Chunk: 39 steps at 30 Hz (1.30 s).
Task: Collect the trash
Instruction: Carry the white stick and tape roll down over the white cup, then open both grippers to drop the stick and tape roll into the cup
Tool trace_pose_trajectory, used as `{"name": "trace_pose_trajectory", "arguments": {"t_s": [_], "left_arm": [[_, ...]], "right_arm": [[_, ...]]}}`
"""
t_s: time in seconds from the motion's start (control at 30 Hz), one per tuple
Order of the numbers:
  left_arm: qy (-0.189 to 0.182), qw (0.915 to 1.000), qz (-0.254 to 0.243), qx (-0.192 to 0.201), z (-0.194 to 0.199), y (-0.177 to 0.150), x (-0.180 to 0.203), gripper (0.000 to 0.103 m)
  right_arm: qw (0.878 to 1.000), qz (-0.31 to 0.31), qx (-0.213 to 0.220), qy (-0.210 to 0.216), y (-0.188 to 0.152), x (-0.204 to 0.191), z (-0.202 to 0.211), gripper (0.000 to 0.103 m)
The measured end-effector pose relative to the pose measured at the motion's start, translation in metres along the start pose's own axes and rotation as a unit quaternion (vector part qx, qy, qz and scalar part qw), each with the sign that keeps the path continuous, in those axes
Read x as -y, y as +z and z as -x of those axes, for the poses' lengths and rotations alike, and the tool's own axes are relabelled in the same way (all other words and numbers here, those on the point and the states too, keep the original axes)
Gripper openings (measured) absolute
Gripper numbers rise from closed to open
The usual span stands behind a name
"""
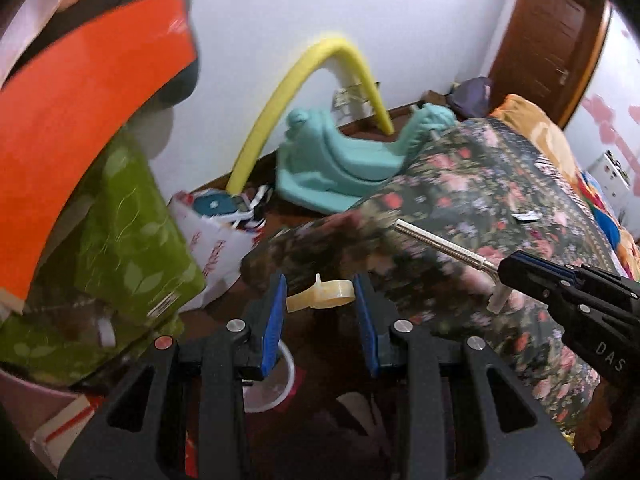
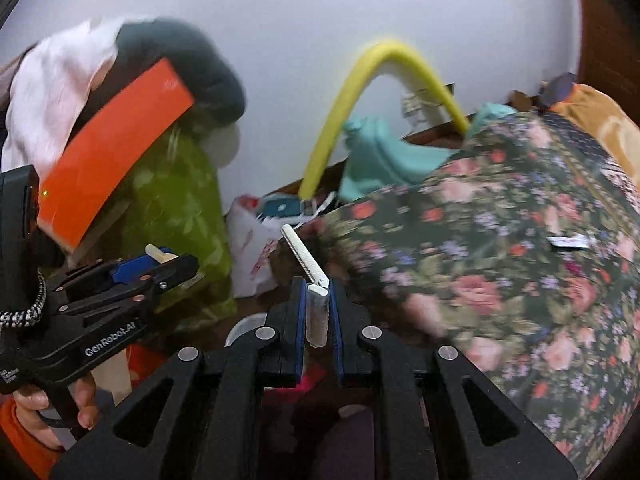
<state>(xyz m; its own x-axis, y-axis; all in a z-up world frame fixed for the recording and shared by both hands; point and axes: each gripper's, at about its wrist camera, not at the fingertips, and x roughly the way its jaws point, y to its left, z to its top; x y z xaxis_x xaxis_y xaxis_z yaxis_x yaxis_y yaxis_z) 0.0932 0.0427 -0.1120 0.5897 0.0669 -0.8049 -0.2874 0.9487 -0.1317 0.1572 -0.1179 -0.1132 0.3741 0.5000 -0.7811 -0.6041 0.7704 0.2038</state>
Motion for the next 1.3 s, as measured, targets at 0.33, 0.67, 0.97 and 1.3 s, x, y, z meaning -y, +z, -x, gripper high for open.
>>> {"name": "trace_pose_trajectory", "arguments": {"t_s": [0.33, 0.67, 0.97, 1.3], "left_arm": [[0.021, 0.9964, 0.056, -0.06, -0.045, -0.033, -0.068, 0.033], [0.034, 0.9772, 0.118, -0.173, -0.109, -0.087, -0.129, 0.033], [0.02, 0.9539, 0.173, -0.244, -0.145, -0.113, -0.159, 0.035], [0.037, 0.9571, 0.154, -0.242, -0.141, -0.11, -0.153, 0.04]], "right_arm": [[0.995, 0.046, -0.084, 0.029, -0.01, -0.055, -0.078, 0.01], [0.982, 0.101, -0.159, 0.03, -0.025, -0.096, -0.151, 0.01], [0.965, 0.112, -0.23, 0.055, -0.033, -0.116, -0.201, 0.012], [0.962, 0.116, -0.243, 0.054, -0.033, -0.112, -0.194, 0.037]]}}
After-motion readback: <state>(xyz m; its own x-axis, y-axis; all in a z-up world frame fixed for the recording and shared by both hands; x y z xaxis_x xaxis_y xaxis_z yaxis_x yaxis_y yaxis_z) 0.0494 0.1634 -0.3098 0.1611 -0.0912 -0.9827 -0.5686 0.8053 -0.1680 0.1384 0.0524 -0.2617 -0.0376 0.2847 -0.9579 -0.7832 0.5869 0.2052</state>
